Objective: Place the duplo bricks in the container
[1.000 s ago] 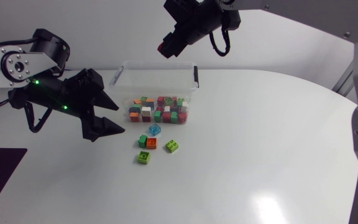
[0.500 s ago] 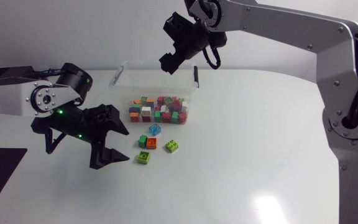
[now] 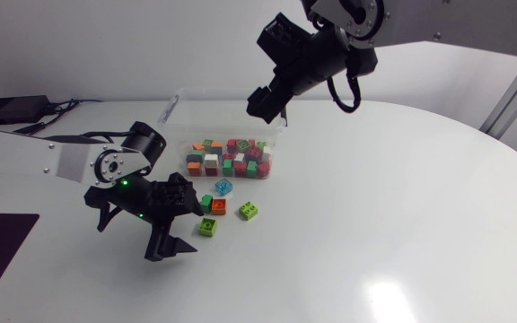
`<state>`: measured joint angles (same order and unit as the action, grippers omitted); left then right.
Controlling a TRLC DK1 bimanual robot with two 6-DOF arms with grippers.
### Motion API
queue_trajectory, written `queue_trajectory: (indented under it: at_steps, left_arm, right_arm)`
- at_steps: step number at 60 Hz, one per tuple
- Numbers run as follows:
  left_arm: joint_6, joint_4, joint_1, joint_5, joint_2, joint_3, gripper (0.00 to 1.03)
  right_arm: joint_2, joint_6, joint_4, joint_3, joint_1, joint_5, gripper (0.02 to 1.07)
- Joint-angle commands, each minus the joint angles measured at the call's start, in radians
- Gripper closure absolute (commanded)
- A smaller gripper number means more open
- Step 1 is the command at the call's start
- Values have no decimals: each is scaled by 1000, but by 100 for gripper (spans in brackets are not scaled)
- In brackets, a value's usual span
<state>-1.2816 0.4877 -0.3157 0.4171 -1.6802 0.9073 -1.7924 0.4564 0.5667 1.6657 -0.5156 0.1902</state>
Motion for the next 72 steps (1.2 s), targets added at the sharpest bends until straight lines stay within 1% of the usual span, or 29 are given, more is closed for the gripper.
queue_trajectory:
  at_steps: [1, 11, 16, 26, 33, 35, 39, 40, 45, 49, 50, 58, 63, 69, 72]
  left_arm:
    - [-53, 0, -6, -3, -56, 53, 6]
    - [-65, 18, 1, -12, -116, 131, 7]
    - [-82, 69, -5, -15, -167, 185, 8]
    - [-96, 111, -20, -24, -208, 220, 11]
    - [-101, 117, -29, -34, -230, 225, 12]
    - [-102, 120, -31, -35, -236, 226, 15]
    - [-107, 127, -37, -38, -248, 226, 26]
    - [-107, 127, -39, -38, -250, 226, 27]
    - [-107, 129, -43, -47, -263, 229, 48]
    - [-107, 138, -45, -52, -271, 232, 68]
    - [-107, 140, -46, -52, -273, 232, 70]
    - [-96, 141, -51, -54, -286, 231, 73]
    - [-94, 144, -54, -54, -285, 225, 73]
    - [-94, 166, -46, -54, -273, 222, 74]
    - [-94, 183, -42, -54, -257, 219, 74]
  right_arm:
    - [48, 19, -19, -92, -18, 20, 7]
    - [111, 25, -56, -242, -40, 25, 7]
    - [137, 25, -82, -319, -43, 28, 7]
    - [168, 21, -125, -411, -43, 29, 7]
    - [176, 19, -143, -452, -44, 34, 7]
    - [177, 18, -151, -462, -44, 37, 7]
    - [179, 11, -166, -485, -47, 40, 7]
    - [177, 10, -168, -489, -49, 40, 7]
    - [163, 4, -182, -501, -60, 41, 7]
    - [137, -9, -185, -500, -75, 41, 7]
    - [131, -13, -185, -500, -78, 41, 7]
    - [51, -81, -185, -485, -116, 32, 7]
    - [7, -111, -183, -478, -155, -26, 7]
    - [-42, -159, -166, -452, -182, -41, 7]
    - [-71, -180, -146, -429, -189, -41, 11]
